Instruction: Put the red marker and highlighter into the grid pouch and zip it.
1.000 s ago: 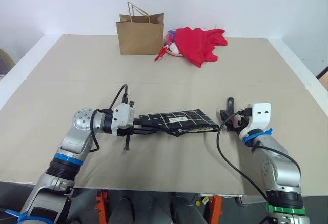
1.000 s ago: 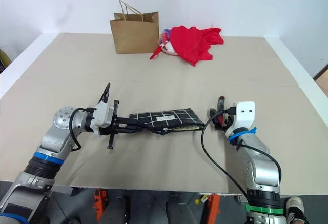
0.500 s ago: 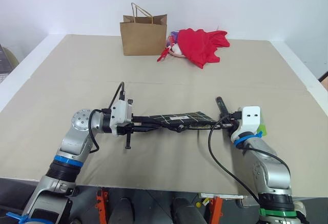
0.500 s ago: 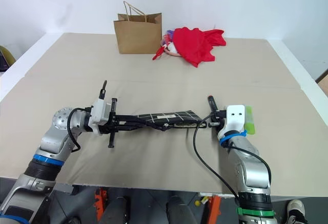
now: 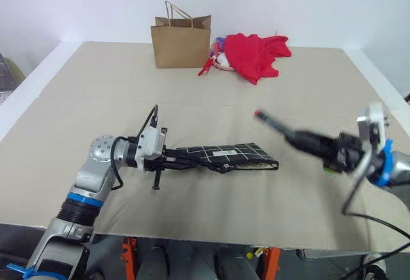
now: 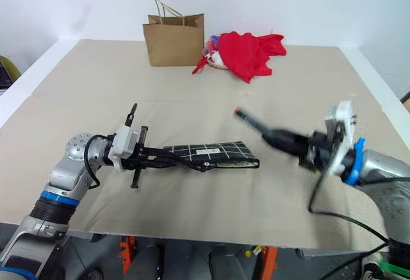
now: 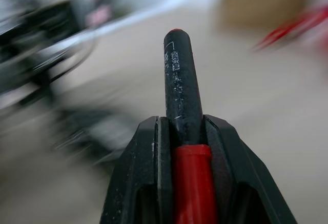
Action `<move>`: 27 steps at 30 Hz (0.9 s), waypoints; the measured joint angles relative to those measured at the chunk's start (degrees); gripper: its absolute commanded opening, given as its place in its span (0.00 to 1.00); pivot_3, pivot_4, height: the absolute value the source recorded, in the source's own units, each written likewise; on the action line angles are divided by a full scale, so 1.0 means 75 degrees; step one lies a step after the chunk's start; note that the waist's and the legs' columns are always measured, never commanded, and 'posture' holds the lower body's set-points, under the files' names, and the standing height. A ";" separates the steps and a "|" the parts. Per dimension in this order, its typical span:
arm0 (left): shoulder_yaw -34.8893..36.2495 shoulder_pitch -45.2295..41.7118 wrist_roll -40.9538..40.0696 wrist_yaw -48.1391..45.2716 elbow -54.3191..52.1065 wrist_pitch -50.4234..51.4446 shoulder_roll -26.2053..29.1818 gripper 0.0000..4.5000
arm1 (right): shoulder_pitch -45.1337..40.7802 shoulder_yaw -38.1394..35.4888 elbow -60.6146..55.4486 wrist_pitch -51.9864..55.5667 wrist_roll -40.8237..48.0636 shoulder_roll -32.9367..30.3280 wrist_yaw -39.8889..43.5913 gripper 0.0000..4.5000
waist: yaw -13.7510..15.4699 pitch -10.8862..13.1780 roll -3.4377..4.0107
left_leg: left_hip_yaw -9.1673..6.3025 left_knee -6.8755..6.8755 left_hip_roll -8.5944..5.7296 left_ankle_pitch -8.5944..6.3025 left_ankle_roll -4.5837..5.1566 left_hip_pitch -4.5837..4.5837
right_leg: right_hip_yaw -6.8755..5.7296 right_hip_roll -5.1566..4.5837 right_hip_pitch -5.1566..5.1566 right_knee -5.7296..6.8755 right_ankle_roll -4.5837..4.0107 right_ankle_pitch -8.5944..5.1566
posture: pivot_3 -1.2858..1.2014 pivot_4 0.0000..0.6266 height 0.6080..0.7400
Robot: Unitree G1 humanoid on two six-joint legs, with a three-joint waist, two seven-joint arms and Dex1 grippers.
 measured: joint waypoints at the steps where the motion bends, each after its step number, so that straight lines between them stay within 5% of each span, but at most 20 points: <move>1: -0.0006 0.0001 0.0017 -0.0065 0.0031 -0.0029 0.0000 0.00 | 0.0382 0.0004 -0.0167 0.0271 0.0163 -0.0271 0.0326 0.14 | 0.0002 0.0000 0.0000 | 0.0000 0.0004 -0.0004 -0.0002 0.0003 -0.0001 | 0.0000 -0.0003 0.0000 0.0000 0.0003 -0.0002 | 0.52 0.24 1.00; 13: -0.0007 0.0094 0.0096 -0.0082 -0.0031 -0.0138 -0.0029 0.00 | 0.0924 0.0647 0.0063 -0.0298 -0.1027 -0.0676 0.0998 0.14 | -0.0031 0.0008 -0.0013 | 0.0002 0.0025 -0.0009 0.0030 -0.0015 0.0005 | 0.0004 -0.0010 0.0003 0.0000 0.0053 0.0016 | 0.52 0.24 1.00; 25: -0.0101 0.0347 0.0160 0.0035 -0.0519 -0.0135 -0.0109 0.00 | -0.0368 0.1892 0.0038 -0.0422 -0.1556 -0.0164 0.0468 0.14 | -0.0031 0.0010 -0.0016 | -0.0002 0.0017 -0.0010 0.0029 -0.0015 0.0003 | 0.0002 -0.0009 0.0002 0.0000 0.0054 0.0011 | 0.52 0.24 1.00; 27: -0.0120 0.0389 0.0166 0.0123 -0.0577 -0.0134 -0.0118 0.00 | -0.0607 0.2172 -0.0128 -0.0345 -0.1587 0.0078 0.0198 0.36 | -0.0028 0.0011 -0.0018 | -0.0001 0.0017 -0.0010 0.0029 -0.0015 0.0003 | 0.0003 -0.0010 0.0002 0.0000 0.0054 0.0010 | 0.52 0.24 1.00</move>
